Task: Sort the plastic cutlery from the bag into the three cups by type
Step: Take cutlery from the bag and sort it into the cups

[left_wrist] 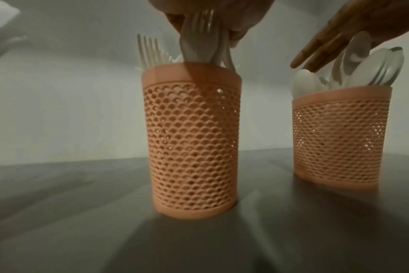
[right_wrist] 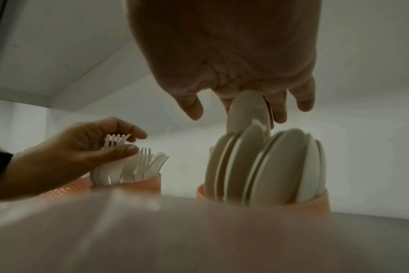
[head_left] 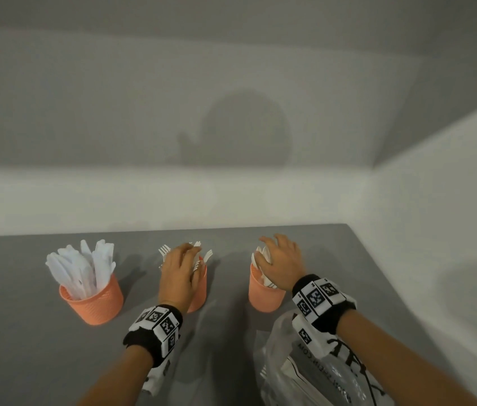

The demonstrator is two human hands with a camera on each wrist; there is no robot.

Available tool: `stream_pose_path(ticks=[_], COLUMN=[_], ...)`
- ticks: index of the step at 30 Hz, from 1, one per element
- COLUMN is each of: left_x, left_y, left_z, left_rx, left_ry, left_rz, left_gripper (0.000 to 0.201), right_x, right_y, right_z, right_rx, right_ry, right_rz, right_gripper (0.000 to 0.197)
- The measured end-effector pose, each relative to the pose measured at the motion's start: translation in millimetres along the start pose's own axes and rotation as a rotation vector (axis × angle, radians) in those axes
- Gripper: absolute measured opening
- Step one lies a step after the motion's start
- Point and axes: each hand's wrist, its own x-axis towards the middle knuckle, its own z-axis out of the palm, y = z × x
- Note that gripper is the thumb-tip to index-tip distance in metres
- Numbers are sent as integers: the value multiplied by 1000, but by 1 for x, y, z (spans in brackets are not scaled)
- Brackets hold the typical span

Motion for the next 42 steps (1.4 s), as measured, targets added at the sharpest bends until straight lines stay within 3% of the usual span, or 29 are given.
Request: stream_pose_path(ticks=[3, 7, 11, 16, 22, 27, 32, 34, 36, 38, 40, 41, 42], left_x=[7, -2, 0, 5, 14, 16, 17, 19, 19, 17, 15, 12, 9], left_y=[2, -6, 2, 8, -1, 4, 8, 12, 22, 39, 58, 68, 78], left_z=[-9, -10, -14, -16, -14, -20, -24, -29, -35, -42, -44, -43, -40], left_rx=[158, 318, 315, 328, 432, 383, 395, 335, 262, 105, -140, -253, -343], left_ry=[-33, -180, -205, -317, -368, -460, -528, -524, -410, -262, -193, -190, -202], left_rz=[52, 39, -49, -5, -137, -215, -258, -306, -273, -173, -122, -109, -111], left_gripper=[38, 44, 53, 71, 87, 67, 76, 80, 78, 68, 53, 44, 33], right_x=[6, 3, 3, 1, 7, 3, 3, -1, -7, -16, -30, -39, -48], right_y=[-2, -1, -4, -6, -7, -5, -9, -11, -10, -9, -12, -13, -14], right_z=[3, 11, 8, 16, 17, 19, 5, -1, -7, -19, -36, -43, -49], right_rx=[-56, -151, -165, -186, -193, -186, -123, -52, 17, 140, 291, 324, 325], right_ry=[-32, -180, -203, -248, -248, -300, -379, -354, -231, -73, 28, 39, 43], right_rz=[17, 36, 51, 54, 96, 86, 132, 158, 153, 115, 88, 84, 81], right_gripper=[57, 62, 64, 65, 73, 87, 98, 95, 85, 60, 21, 12, 18])
